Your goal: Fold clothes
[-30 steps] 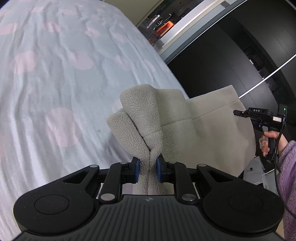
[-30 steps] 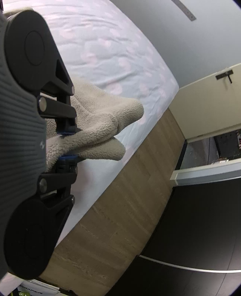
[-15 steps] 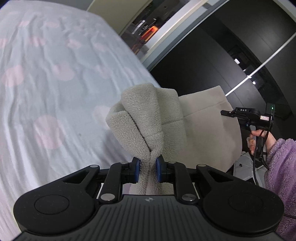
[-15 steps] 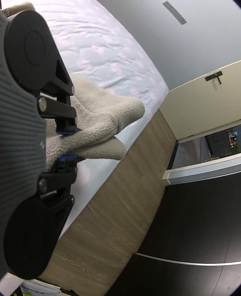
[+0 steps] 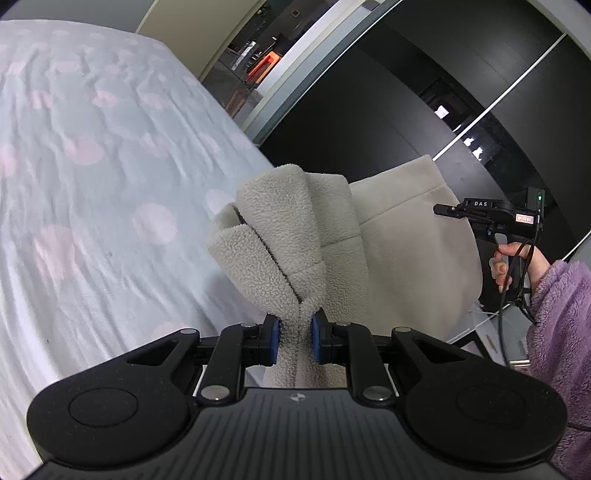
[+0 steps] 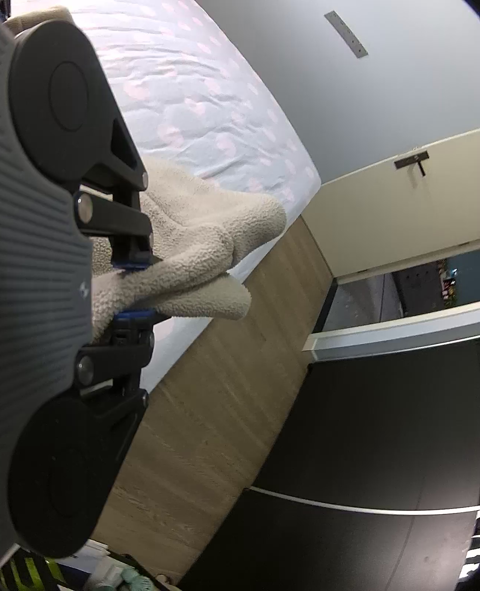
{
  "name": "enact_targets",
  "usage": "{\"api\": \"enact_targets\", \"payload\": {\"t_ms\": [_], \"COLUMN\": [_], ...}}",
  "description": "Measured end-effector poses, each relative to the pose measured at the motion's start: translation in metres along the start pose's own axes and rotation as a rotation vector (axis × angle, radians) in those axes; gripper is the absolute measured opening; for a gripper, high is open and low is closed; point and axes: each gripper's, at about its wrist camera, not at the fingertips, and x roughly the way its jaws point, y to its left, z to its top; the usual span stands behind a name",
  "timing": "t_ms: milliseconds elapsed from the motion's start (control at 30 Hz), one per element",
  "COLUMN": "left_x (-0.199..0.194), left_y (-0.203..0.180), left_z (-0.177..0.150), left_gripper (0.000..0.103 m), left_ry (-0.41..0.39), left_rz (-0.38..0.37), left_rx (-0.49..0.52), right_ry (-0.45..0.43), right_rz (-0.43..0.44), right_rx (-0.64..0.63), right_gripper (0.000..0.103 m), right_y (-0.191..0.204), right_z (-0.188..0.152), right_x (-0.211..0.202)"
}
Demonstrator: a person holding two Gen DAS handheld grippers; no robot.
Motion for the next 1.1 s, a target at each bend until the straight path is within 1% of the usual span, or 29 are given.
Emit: {"api": "enact_targets", "payload": {"t_ms": [167,367,467,533,633,700,733,767,800,867,933,1067,1100], "left_x": [0.007,0.023,0.028,0.031,0.036,0.039,0.039,0.037,0.036,0.030,0.026,0.008,0.003], "left_y": [0.017,0.052,0.062,0.066,0.072,0.075,0.076,0.075,0.074,0.073,0.070,0.056,0.052], "left_z": [-0.003,0.002,0.005,0.005,0.004,0.004,0.004,0.004,0.005,0.005,0.006,0.008,0.009], "left_gripper": [0.015,0.015,0.015,0.015,0.015,0.016,0.017,0.017,0.019,0.021,0.022,0.022,0.022], "left_ry": [0.033,0.082,0.111,0.128,0.154,0.172,0.176,0.176,0.177,0.180,0.185,0.174,0.163], "left_rz": [0.043,0.104,0.133,0.148,0.165,0.172,0.170,0.167,0.162,0.160,0.182,0.212,0.223], "left_rx": [-0.026,-0.079,-0.064,-0.045,-0.033,-0.033,-0.037,-0.041,-0.045,-0.055,-0.048,0.015,0.038], "right_ry": [0.051,0.109,0.143,0.162,0.183,0.188,0.184,0.181,0.176,0.160,0.145,0.100,0.096], "right_rz": [-0.005,-0.050,-0.093,-0.117,-0.157,-0.191,-0.207,-0.221,-0.232,-0.231,-0.212,-0.165,-0.152], "right_rx": [0.003,-0.030,-0.053,-0.047,-0.031,-0.021,-0.011,0.003,0.016,0.027,0.028,0.013,0.011], "right_gripper": [0.022,0.022,0.023,0.025,0.031,0.042,0.046,0.052,0.057,0.057,0.057,0.056,0.053], "right_y": [0.004,0.011,0.011,0.006,-0.001,-0.004,-0.006,-0.009,-0.010,-0.013,-0.016,-0.025,-0.028], "right_z": [-0.008,-0.010,-0.011,-0.014,-0.020,-0.024,-0.026,-0.027,-0.027,-0.027,-0.027,-0.036,-0.040], "right_x": [0.039,0.098,0.126,0.139,0.155,0.162,0.163,0.163,0.161,0.152,0.136,0.095,0.084]}}
